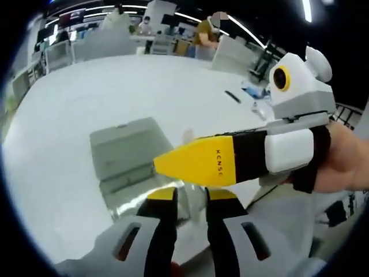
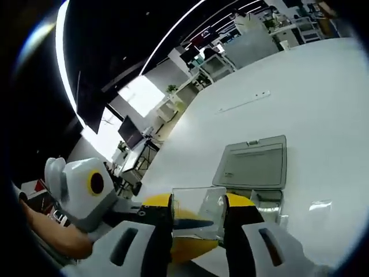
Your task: Insert the divider into the dual guide fixture by aligning both edges with the guide slots and pushing it downward to the bottom, including one-sided entry, uneven engagement, binding, and posture correction.
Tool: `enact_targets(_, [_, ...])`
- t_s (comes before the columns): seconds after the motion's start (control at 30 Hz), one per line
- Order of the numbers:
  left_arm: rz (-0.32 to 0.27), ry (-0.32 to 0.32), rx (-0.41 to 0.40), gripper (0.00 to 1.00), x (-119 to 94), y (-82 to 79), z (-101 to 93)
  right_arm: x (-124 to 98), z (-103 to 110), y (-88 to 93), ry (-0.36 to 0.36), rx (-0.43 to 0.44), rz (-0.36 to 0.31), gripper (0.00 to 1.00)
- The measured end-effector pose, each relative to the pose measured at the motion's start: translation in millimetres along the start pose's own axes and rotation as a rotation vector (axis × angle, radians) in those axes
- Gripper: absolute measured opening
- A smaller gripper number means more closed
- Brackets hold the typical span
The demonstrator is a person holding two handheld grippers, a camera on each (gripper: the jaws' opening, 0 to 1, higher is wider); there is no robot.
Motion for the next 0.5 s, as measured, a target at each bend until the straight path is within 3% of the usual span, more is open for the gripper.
enact_targets(0.5, [0.012, -0.009, -0.012, 0.07, 3.8, 0.5, 1.6, 1.1, -0.3, 1.5, 0.009, 0.018, -0.001, 0.3])
Point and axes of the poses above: the point that each gripper's makers call its tool centre point, and the gripper's own axes: x roughly forward along the fingers, z roughly to its left, y roughly out of its underside, the point moved 6 cm from there along -x, roughly backward along the fingers, and after that the axes turned 5 degrees about y, right-handed, at the moved point
